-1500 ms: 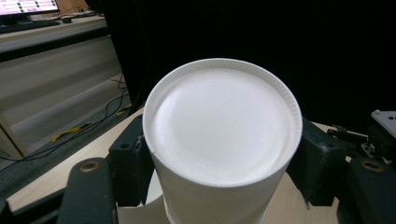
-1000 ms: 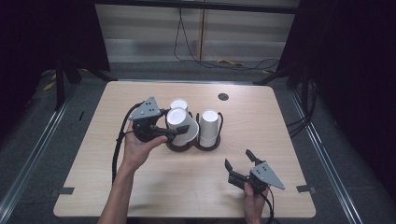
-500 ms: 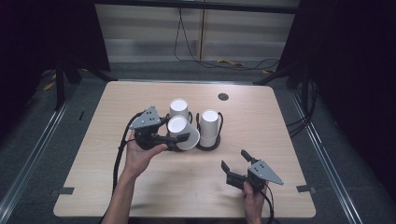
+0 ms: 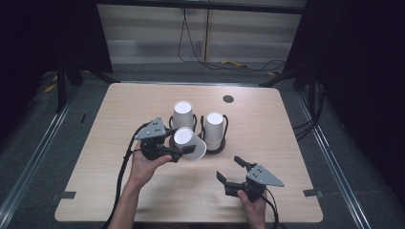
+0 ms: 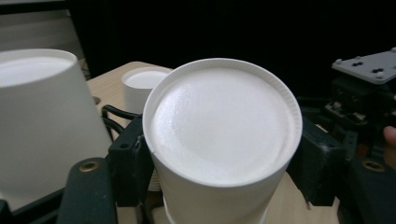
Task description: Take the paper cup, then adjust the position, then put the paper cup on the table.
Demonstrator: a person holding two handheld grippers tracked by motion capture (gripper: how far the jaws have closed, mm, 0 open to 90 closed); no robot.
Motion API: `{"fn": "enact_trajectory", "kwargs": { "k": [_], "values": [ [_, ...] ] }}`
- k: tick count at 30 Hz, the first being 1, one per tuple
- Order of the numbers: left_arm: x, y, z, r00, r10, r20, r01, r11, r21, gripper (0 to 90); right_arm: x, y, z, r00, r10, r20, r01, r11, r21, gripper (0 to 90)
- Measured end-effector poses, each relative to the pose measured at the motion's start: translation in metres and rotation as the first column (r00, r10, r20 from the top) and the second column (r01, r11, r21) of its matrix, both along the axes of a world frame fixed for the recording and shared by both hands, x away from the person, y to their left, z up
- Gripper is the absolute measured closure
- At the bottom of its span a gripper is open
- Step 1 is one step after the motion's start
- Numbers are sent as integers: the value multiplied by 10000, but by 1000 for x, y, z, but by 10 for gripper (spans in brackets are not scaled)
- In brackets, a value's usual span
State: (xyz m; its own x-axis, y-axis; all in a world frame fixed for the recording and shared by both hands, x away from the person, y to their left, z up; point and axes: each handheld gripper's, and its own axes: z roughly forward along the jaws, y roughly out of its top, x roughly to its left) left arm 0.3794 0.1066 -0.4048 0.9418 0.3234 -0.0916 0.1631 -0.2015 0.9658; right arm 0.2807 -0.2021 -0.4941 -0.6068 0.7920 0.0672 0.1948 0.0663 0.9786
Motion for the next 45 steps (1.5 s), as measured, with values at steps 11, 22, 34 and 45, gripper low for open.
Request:
{"fn": "enact_trajectory", "kwargs": {
  "k": [11,22,34,45],
  "values": [
    [-4,-2,-19,9955,-743,-583,735,9972,-150,321,3,14,11,9848,1737,-97,-1736,9848,55,139],
    [-9,-4,-32,9910,-1020,-869,1011,9948,-158,321,12,21,15,9677,2509,-243,-2513,9678,-124,132],
    [-13,-4,-38,9839,-1463,-1022,1407,9882,-601,322,19,30,13,9499,3103,-365,-3112,9501,-230,132],
    [-17,-6,-40,9815,-1534,-1147,1448,9863,-795,323,27,45,17,9263,3736,-488,-3756,9258,-433,142]
  ]
}}
